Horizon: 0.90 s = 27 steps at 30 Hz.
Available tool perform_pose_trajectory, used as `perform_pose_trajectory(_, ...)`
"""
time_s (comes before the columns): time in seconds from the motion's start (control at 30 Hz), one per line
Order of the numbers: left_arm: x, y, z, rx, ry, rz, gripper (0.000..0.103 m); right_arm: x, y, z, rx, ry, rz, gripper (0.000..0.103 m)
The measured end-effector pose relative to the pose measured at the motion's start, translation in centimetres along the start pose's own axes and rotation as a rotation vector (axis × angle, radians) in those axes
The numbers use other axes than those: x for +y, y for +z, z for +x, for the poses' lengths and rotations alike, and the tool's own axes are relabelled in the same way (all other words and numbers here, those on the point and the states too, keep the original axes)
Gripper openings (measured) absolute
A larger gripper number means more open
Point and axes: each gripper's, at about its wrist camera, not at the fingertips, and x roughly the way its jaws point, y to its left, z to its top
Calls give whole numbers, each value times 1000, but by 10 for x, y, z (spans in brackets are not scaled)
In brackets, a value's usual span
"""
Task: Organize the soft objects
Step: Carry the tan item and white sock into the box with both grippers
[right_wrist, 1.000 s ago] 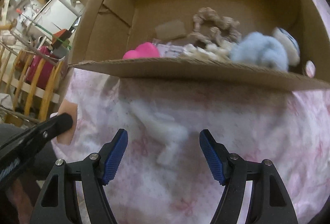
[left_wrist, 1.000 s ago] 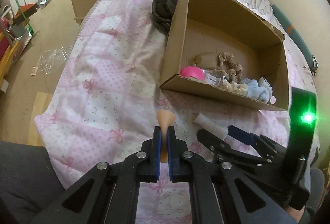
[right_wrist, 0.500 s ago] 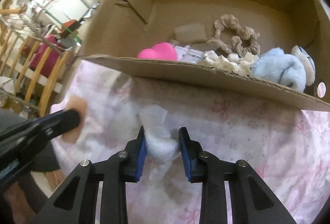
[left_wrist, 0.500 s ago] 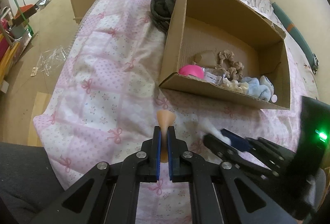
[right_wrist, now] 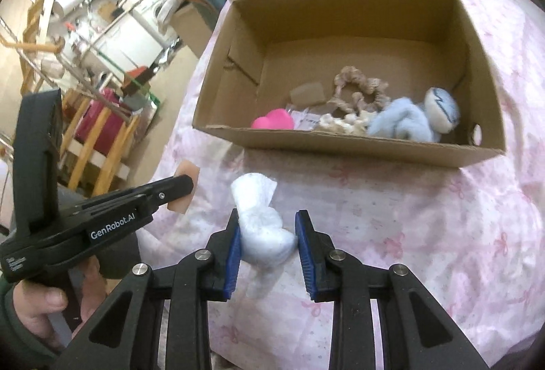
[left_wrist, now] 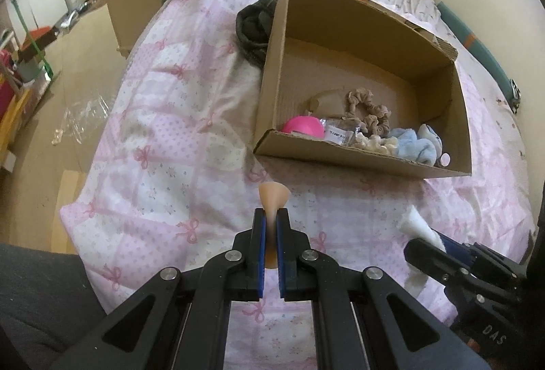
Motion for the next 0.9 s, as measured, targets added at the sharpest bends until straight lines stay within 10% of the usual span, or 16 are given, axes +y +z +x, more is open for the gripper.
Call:
perform_pose_trajectory(0.43, -22, 0, -12, -79, 37, 119, 5, -10, 2, 3, -55, -5, 52, 32)
perform_pose_trajectory(0.9, -49, 87, -42, -252, 9, 201, 5, -35, 60, -43, -205, 50, 78, 32)
